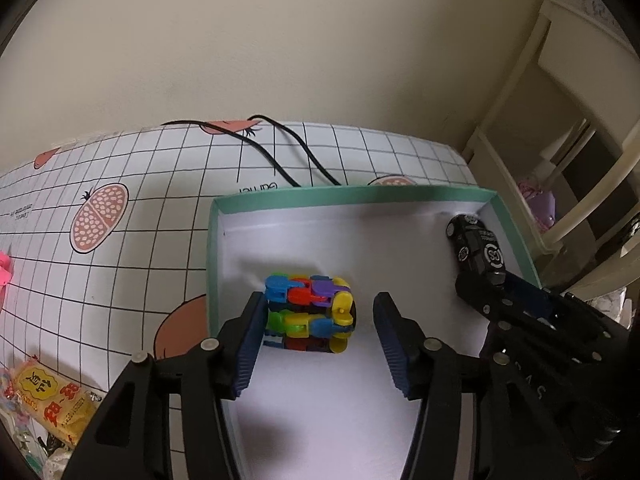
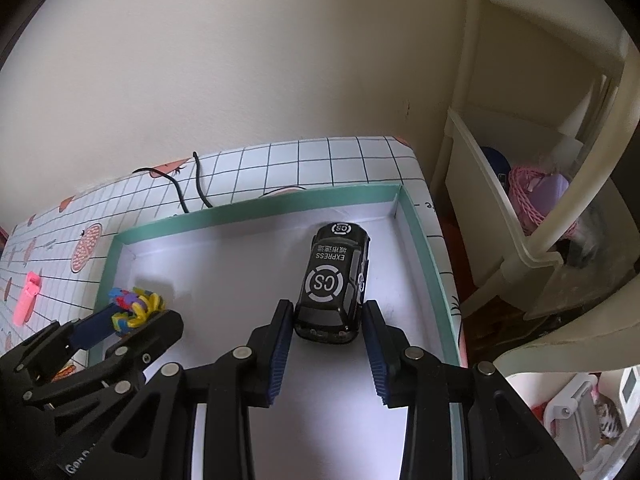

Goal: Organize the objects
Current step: 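Open both grippers to release the car and block toy in the tray, then move both grippers back toward the lace scrunchie and claw clip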

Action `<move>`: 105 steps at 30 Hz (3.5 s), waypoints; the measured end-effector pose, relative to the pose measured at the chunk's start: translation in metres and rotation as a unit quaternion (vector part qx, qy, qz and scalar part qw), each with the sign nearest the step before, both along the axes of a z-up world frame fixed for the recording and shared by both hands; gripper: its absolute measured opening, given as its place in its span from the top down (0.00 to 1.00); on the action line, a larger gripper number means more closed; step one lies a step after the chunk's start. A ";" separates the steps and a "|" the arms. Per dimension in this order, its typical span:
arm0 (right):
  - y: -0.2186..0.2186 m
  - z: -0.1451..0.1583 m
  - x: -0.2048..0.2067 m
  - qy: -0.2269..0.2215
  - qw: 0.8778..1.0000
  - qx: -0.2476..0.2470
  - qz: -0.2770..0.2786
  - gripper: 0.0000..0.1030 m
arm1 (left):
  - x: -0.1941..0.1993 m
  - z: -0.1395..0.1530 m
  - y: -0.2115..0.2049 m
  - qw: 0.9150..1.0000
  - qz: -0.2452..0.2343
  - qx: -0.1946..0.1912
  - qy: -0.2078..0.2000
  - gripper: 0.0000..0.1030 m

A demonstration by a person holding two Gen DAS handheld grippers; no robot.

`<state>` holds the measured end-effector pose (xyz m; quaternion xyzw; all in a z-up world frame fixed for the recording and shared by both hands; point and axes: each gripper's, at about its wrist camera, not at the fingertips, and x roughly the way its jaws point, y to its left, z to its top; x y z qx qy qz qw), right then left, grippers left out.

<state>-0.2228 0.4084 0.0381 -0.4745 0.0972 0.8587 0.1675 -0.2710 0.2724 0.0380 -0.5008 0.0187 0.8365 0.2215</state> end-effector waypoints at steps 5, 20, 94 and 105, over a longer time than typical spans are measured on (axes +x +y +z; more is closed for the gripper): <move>-0.003 0.013 0.005 0.007 1.000 0.003 0.001 0.62 | 0.002 0.010 -0.006 1.000 0.010 0.007 0.004 0.45; -0.022 0.021 0.023 0.005 1.000 0.001 0.007 0.48 | 0.012 0.029 -0.031 0.999 0.042 0.005 0.006 0.30; -0.251 0.066 0.083 0.055 0.992 -0.040 0.110 0.00 | 0.081 0.072 -0.317 0.975 0.215 0.054 0.026 0.00; -0.274 0.043 0.072 0.024 0.989 -0.043 0.137 0.03 | 0.073 0.049 -0.317 0.980 0.195 0.026 0.011 0.00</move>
